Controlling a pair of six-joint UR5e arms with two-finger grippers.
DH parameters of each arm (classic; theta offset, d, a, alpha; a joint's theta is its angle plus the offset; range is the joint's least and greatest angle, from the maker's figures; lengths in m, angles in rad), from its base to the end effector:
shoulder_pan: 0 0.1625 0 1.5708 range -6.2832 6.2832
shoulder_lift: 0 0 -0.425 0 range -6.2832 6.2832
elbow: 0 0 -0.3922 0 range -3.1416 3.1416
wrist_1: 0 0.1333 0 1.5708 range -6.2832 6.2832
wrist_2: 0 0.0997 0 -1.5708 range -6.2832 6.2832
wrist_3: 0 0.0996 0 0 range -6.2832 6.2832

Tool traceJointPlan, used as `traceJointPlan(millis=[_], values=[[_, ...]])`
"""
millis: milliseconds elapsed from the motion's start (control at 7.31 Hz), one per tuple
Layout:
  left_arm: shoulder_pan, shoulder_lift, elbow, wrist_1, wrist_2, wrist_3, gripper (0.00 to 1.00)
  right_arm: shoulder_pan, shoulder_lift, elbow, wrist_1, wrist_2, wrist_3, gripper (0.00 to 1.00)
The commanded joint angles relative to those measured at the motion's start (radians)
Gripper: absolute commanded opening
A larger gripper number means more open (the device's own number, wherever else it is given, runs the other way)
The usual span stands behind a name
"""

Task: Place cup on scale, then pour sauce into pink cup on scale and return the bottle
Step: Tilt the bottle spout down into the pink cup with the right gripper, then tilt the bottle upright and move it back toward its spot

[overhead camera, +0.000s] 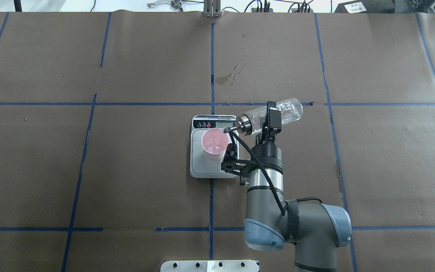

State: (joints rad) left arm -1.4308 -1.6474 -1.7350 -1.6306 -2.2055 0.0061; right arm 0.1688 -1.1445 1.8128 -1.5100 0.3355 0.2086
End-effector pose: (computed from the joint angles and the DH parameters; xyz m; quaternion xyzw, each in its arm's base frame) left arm 0.0008 -0.5375 0.5398 0.1213 0.3174 0.1152 0.9334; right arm -0.5333 -0.3215 0.2645 0.5915 0.1653 -0.2572 0.7461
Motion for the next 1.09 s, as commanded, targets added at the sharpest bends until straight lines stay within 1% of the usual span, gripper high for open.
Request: traceJointPlan(millis=[0,137,274,410,547,684,821,957], values=[[-0.003,-0.003,-0.001,0.002,0.001,-0.002,1.0,0.005,-0.037,0.003,0.212,0.052,0.027,0.0],[-0.004,-0.003,-0.003,0.002,0.0,-0.002,1.0,0.006,-0.04,0.003,0.229,0.066,0.088,0.0],[-0.004,-0.009,-0.001,0.003,0.001,-0.002,1.0,0.006,-0.05,0.016,0.231,0.068,0.197,0.0],[-0.013,-0.012,-0.001,0.003,0.001,-0.002,1.0,0.006,-0.082,0.063,0.231,0.08,0.341,0.0],[-0.019,-0.012,-0.004,0.003,0.001,-0.002,1.0,0.017,-0.142,0.154,0.231,0.147,0.374,0.0],[-0.019,-0.012,-0.004,0.003,0.001,-0.002,1.0,0.027,-0.17,0.192,0.231,0.18,0.476,0.0],[-0.025,-0.012,-0.006,0.003,0.001,-0.002,1.0,0.04,-0.213,0.197,0.231,0.227,0.583,0.0],[-0.04,-0.012,-0.014,0.003,0.003,-0.002,1.0,0.057,-0.242,0.226,0.231,0.275,0.723,0.0]])
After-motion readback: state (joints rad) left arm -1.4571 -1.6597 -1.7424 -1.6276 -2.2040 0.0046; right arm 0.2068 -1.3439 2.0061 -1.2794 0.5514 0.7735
